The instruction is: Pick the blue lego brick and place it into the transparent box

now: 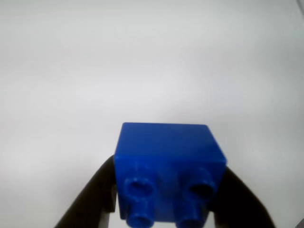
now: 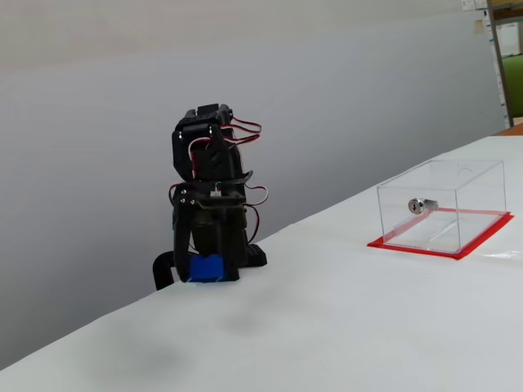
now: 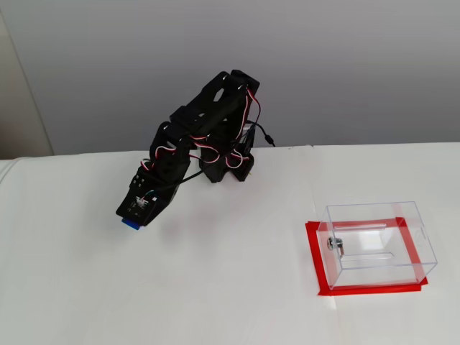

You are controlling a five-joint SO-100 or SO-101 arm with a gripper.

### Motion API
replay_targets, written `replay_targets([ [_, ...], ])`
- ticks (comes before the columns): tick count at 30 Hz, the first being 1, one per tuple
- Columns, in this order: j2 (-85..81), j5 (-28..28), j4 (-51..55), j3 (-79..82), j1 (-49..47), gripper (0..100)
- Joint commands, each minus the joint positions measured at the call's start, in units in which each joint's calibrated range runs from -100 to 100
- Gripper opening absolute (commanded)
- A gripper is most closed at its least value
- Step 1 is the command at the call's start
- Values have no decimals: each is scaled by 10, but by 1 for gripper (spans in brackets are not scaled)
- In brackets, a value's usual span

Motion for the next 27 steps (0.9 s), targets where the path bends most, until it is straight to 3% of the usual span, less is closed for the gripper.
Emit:
replay_targets([
  [1, -72, -2, -19, -26, -16, 9],
  [14, -176, -2, -30, -29, -42, 9],
  [27, -170, -2, -22, -171, -291, 9],
])
